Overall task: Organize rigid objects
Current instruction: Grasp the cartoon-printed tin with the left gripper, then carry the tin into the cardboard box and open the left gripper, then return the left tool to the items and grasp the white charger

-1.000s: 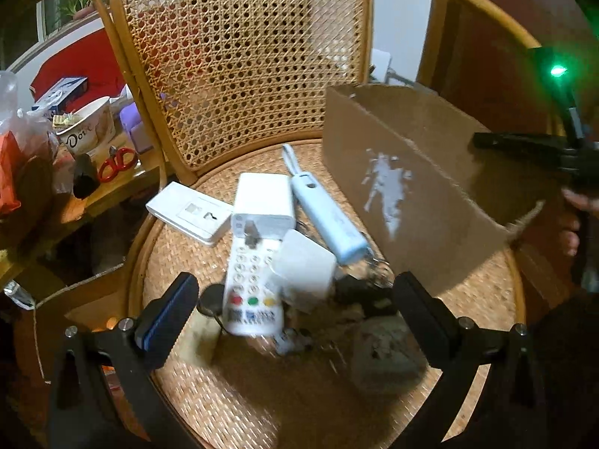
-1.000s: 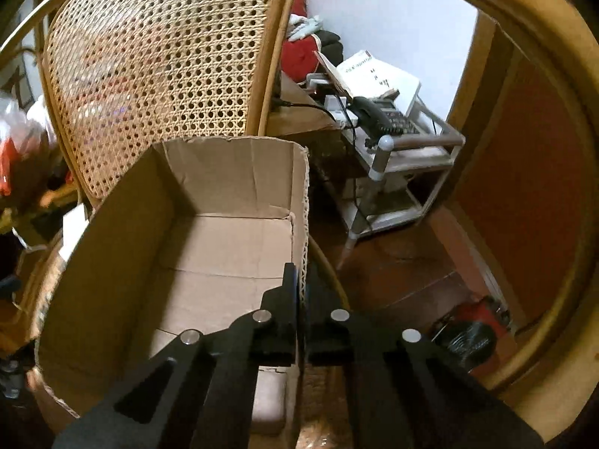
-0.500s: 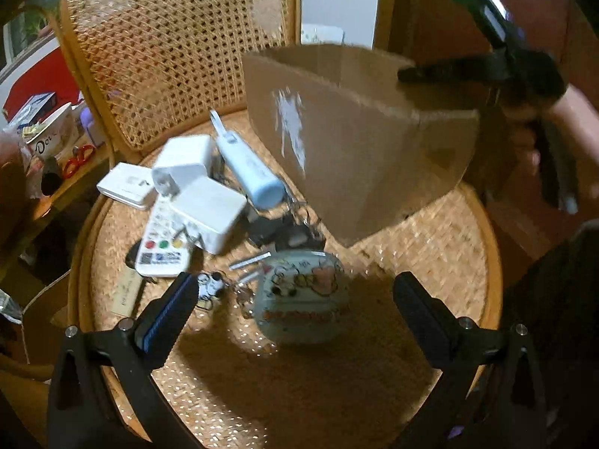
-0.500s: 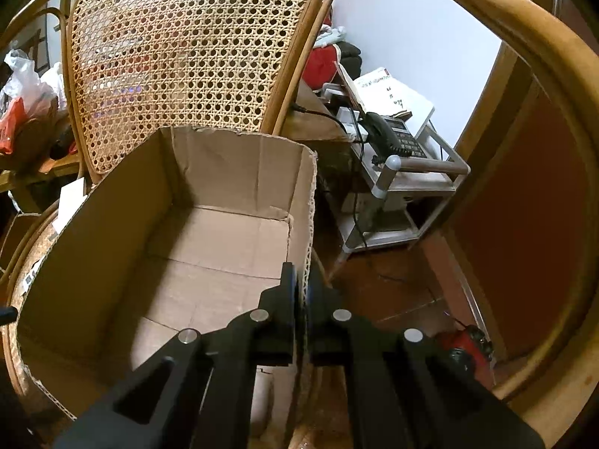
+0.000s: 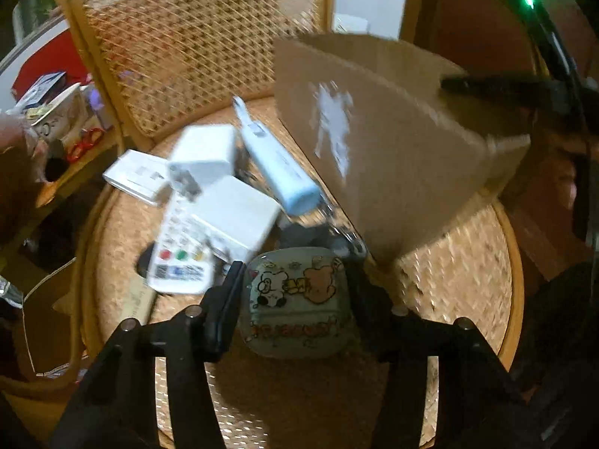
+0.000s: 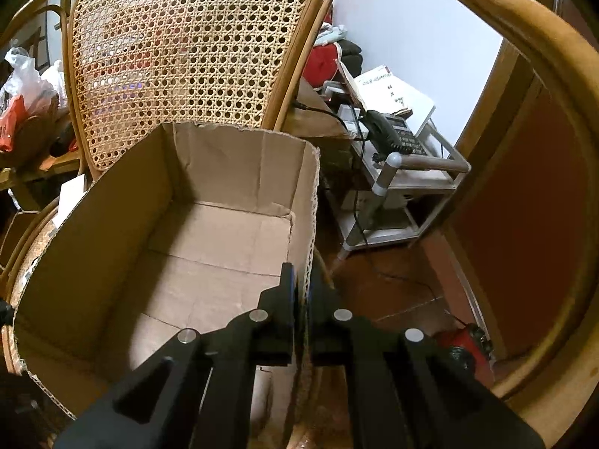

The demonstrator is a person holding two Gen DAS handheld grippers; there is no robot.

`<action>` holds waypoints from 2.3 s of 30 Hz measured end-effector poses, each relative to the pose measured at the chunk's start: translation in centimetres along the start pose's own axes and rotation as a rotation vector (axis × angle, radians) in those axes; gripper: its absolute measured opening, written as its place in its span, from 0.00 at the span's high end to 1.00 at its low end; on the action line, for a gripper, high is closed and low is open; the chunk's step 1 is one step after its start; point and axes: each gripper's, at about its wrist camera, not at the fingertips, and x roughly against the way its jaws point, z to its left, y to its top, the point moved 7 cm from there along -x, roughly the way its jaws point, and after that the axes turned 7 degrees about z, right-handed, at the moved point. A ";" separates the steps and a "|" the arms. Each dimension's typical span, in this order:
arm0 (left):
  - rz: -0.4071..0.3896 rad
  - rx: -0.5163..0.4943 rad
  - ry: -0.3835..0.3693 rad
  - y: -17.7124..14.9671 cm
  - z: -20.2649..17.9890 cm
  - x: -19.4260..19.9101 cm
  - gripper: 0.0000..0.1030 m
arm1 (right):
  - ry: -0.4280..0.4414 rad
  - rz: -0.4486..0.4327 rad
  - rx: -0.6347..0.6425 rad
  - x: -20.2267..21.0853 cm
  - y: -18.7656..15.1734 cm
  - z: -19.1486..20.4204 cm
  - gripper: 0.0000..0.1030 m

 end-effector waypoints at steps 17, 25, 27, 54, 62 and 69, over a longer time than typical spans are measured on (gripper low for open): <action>-0.226 0.107 -0.062 7.9 2.9 7.4 0.50 | 0.070 0.010 -0.064 -0.3 -0.2 0.1 0.93; -0.288 -0.018 -0.173 11.8 -3.7 8.5 0.50 | 0.076 0.013 -0.077 -0.5 -0.5 0.1 0.93; -0.279 -0.045 -0.187 12.0 -5.3 7.9 0.50 | 0.077 0.013 -0.080 -0.5 -0.6 0.1 0.93; -0.146 -0.128 -0.139 10.6 -10.1 2.1 0.39 | 0.093 0.039 -0.089 -1.0 -1.2 0.2 0.93; -0.189 -0.125 -0.121 10.5 -9.2 3.3 0.29 | 0.084 0.027 -0.092 -0.9 -1.1 0.3 0.93; -0.235 -0.101 -0.121 10.8 -7.4 5.1 0.25 | 0.069 0.025 -0.100 -0.9 -1.1 0.2 0.93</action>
